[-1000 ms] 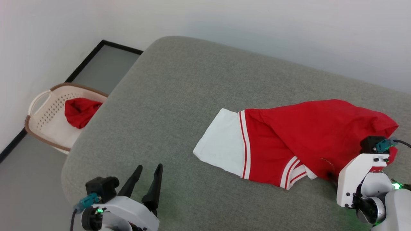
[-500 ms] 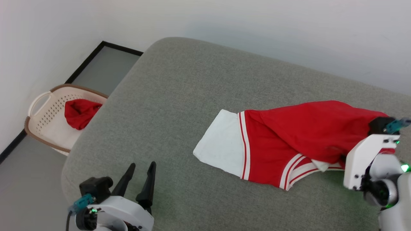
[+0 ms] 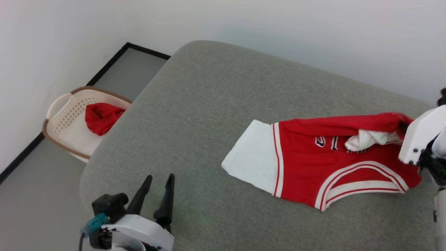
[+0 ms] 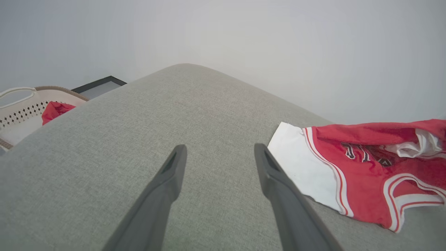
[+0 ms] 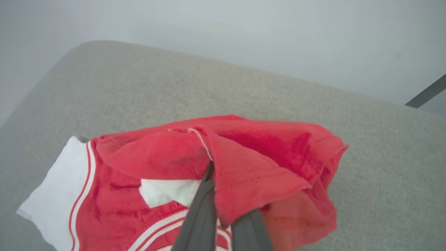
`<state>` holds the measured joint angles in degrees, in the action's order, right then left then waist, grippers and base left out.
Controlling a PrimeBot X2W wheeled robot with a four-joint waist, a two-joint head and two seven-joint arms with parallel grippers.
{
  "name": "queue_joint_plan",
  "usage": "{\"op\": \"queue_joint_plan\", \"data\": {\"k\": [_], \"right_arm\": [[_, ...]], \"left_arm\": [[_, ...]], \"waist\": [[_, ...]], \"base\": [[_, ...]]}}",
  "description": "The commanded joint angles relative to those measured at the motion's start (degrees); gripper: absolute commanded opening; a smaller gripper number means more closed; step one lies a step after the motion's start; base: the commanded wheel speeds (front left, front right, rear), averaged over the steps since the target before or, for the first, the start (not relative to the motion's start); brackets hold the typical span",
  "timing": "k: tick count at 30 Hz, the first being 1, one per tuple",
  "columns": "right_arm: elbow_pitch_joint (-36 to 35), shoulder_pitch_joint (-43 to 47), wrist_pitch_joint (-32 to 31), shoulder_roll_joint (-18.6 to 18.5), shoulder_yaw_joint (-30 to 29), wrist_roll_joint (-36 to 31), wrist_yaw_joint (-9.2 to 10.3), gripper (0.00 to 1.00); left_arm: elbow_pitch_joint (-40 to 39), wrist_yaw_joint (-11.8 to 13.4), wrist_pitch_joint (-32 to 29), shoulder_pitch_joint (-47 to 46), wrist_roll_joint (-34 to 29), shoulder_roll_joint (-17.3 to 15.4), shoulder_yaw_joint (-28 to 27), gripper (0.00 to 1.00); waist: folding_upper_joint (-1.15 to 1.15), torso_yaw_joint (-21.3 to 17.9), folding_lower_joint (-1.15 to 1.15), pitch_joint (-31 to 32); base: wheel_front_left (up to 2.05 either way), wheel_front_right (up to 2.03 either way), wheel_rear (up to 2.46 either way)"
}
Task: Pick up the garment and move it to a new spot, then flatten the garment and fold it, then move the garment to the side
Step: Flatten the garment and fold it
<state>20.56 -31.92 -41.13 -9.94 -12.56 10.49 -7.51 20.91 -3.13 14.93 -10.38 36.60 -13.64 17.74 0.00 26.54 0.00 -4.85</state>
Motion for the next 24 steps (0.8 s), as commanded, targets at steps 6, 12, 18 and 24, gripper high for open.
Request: {"op": "queue_joint_plan", "data": {"k": [6, 12, 18, 24], "right_arm": [[7.8, -6.0, 6.4, -2.5, -1.8, -3.7, 0.04, 0.0], [14.8, -10.2, 9.1, -3.9, -3.9, -7.5, 0.04, 0.0], [22.9, -14.3, 14.4, -4.3, -7.0, -12.3, 0.04, 1.0], [28.2, -16.9, 18.7, -3.8, -5.2, -12.9, 0.04, 1.0]], "left_arm": [[0.1, -1.8, 0.2, -0.3, -2.4, 2.8, -0.7, 1.0], [0.4, -2.8, 0.2, -0.9, -3.8, 4.6, -1.6, 1.0], [1.1, -3.6, 0.2, -1.7, -5.1, 6.5, -2.3, 1.0], [2.1, -4.1, 0.2, -2.0, -6.3, 6.8, -3.3, 1.0]], "waist": [[0.0, 3.2, 0.0, -1.8], [0.0, 4.3, 0.0, -3.5], [0.0, 4.8, 0.0, -5.0], [0.0, 3.5, 0.0, -4.2]], "base": [[0.0, 0.0, 0.0], [0.0, 0.0, 0.0], [0.0, 0.0, 0.0], [0.0, 0.0, 0.0]]}}
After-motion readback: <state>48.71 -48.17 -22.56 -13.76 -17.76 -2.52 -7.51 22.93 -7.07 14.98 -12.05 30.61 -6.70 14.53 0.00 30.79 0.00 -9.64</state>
